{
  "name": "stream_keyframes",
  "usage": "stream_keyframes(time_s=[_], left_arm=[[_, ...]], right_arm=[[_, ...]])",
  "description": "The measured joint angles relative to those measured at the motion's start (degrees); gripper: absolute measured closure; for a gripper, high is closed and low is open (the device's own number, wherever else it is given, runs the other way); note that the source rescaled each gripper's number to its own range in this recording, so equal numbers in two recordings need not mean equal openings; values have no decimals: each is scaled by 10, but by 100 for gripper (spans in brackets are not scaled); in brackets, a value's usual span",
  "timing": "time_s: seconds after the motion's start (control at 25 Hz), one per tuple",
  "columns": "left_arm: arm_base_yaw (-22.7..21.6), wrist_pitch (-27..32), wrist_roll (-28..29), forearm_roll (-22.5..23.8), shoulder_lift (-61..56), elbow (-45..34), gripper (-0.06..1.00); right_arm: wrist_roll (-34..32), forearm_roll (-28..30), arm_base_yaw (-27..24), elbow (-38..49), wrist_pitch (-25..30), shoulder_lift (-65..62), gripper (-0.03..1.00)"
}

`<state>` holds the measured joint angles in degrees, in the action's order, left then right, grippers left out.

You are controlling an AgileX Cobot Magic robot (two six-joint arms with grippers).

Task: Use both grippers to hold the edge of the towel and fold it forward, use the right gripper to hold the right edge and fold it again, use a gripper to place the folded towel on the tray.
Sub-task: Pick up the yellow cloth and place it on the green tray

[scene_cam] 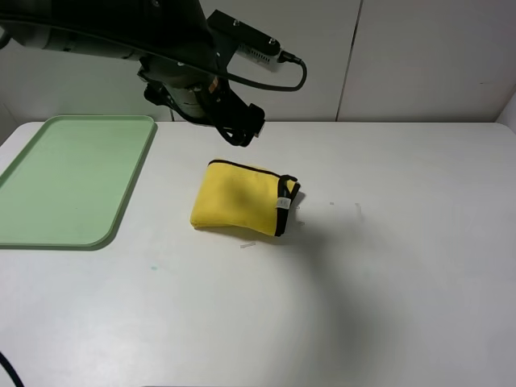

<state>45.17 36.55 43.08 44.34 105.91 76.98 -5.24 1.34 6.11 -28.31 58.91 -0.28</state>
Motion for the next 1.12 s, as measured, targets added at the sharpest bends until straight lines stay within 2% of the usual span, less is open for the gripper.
stream_keyframes(time_s=[0.32, 0.48, 0.92, 1.12], left_arm=[[-1, 18, 25, -1, 12, -29, -6], [-6, 16, 31, -20, 43, -32, -5], [-11, -51, 31, -47, 121, -34, -4], [-12, -60, 31, -49, 139, -34, -4]], right_arm=[[0, 0, 0, 0, 0, 0, -3], [0, 0, 0, 0, 0, 0, -3], [0, 0, 0, 0, 0, 0, -3], [0, 0, 0, 0, 0, 0, -3]])
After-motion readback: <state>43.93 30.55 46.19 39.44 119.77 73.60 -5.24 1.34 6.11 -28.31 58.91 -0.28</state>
